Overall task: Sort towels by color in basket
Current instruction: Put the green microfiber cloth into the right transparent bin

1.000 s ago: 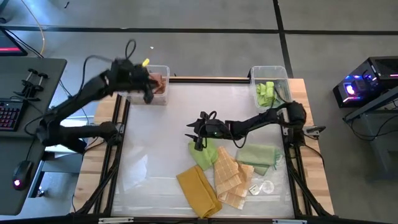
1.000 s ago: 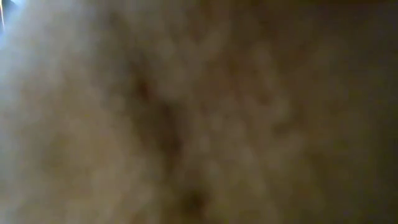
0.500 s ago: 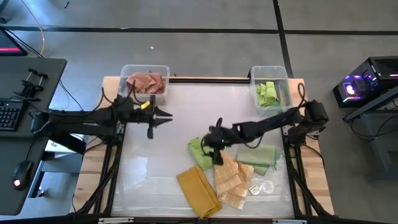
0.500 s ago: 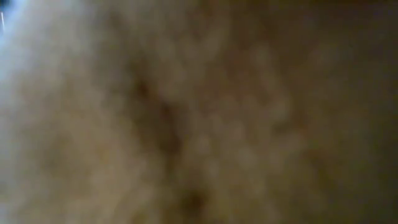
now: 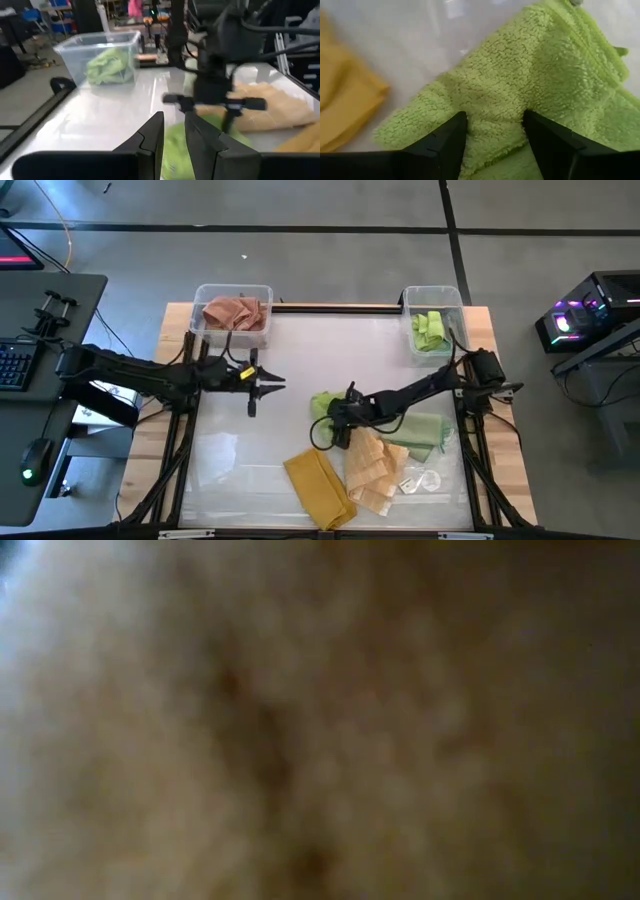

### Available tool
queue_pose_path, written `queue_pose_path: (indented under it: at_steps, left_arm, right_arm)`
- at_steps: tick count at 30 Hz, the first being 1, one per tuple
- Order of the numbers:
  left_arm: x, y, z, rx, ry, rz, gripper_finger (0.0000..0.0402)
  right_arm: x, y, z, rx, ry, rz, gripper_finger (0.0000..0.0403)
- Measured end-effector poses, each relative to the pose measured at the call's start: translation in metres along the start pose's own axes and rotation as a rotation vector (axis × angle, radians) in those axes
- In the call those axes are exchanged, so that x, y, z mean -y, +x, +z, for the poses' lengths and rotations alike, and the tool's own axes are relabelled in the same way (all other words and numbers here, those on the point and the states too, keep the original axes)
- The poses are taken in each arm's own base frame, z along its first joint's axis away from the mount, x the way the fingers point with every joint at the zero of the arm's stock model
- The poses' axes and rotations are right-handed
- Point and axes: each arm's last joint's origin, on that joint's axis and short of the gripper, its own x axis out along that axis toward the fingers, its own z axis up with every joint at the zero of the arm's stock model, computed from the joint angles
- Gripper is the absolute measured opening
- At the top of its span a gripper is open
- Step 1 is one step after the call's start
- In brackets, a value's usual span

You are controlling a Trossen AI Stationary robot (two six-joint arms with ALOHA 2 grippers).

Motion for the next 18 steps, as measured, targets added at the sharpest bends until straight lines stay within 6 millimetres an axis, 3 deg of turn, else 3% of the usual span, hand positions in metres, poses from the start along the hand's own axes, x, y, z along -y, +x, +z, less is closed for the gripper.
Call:
queue_pose_path:
  at_steps: [5, 10, 13, 16, 18]
  left_arm:
    - [0.007, 0.005, -0.006, -0.039, -0.013, -0.035, 0.0064]
    - [0.013, 0.009, -0.012, -0.074, -0.005, -0.061, 0.0064]
    - [0.016, 0.012, -0.015, -0.096, -0.001, -0.071, 0.0064]
    - [0.016, 0.015, -0.019, -0.119, 0.001, -0.061, 0.0064]
    - [0.017, 0.016, -0.022, -0.138, -0.006, -0.057, 0.0064]
  right_arm:
    - [0.008, 0.013, -0.007, -0.008, 0.034, -0.137, 0.0167]
    - [0.007, 0.028, -0.005, 0.091, 0.028, -0.175, 0.0079]
    - [0.005, 0.027, -0.003, 0.184, 0.06, -0.277, 0.0022]
    - [0.01, 0.017, -0.004, 0.282, 0.149, -0.467, 0.0019]
    - [0.01, 0.003, 0.005, 0.326, 0.152, -0.486, 0.0031]
